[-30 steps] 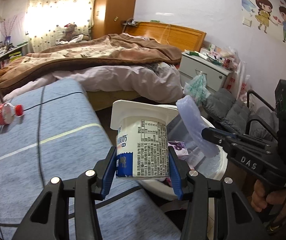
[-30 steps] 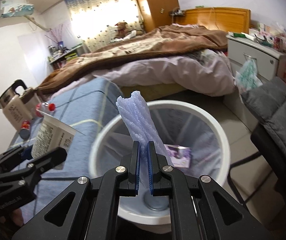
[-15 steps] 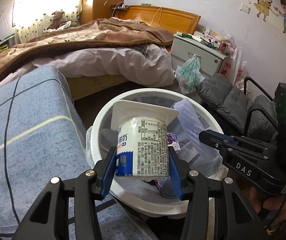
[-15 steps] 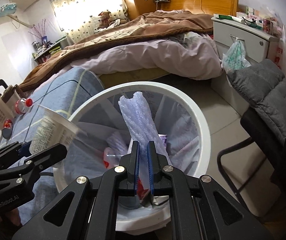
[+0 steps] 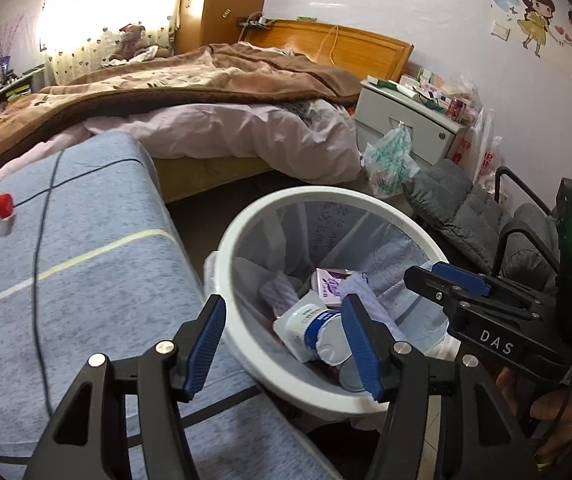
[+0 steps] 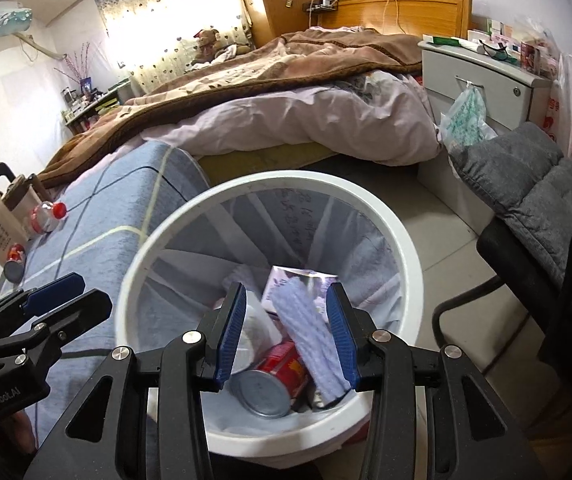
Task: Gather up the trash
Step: 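Lower both items into the wastebasket and open both tools, then move both tools back over the red can and Coca-Cola bottle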
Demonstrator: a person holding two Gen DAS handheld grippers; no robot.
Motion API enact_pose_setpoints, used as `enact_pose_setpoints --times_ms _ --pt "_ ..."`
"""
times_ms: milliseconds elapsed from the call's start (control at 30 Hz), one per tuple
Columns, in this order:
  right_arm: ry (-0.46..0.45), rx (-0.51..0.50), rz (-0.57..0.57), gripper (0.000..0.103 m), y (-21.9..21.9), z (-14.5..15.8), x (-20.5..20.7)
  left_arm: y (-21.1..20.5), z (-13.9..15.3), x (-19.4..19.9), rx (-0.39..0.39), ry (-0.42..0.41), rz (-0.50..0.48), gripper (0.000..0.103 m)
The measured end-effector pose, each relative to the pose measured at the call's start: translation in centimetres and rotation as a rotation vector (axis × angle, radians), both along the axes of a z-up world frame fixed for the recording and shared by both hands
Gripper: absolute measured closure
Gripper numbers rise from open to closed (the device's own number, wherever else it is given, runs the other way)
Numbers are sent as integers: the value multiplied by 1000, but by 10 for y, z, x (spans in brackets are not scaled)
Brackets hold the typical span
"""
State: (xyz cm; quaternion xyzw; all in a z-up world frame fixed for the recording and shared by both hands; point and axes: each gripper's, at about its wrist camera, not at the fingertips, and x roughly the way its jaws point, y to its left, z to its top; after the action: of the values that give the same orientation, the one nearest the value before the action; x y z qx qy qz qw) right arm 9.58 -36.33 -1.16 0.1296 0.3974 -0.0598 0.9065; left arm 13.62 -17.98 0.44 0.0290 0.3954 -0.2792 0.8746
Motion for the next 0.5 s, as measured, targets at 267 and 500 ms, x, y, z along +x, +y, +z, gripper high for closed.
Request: enact_pose_setpoints --times_ms 267,500 --pt "-67 0 49 60 30 19 -5 40 15 -6 -32 -40 74 40" --pt "-102 5 136 60 68 29 2 96 22 -6 -60 -76 210 37"
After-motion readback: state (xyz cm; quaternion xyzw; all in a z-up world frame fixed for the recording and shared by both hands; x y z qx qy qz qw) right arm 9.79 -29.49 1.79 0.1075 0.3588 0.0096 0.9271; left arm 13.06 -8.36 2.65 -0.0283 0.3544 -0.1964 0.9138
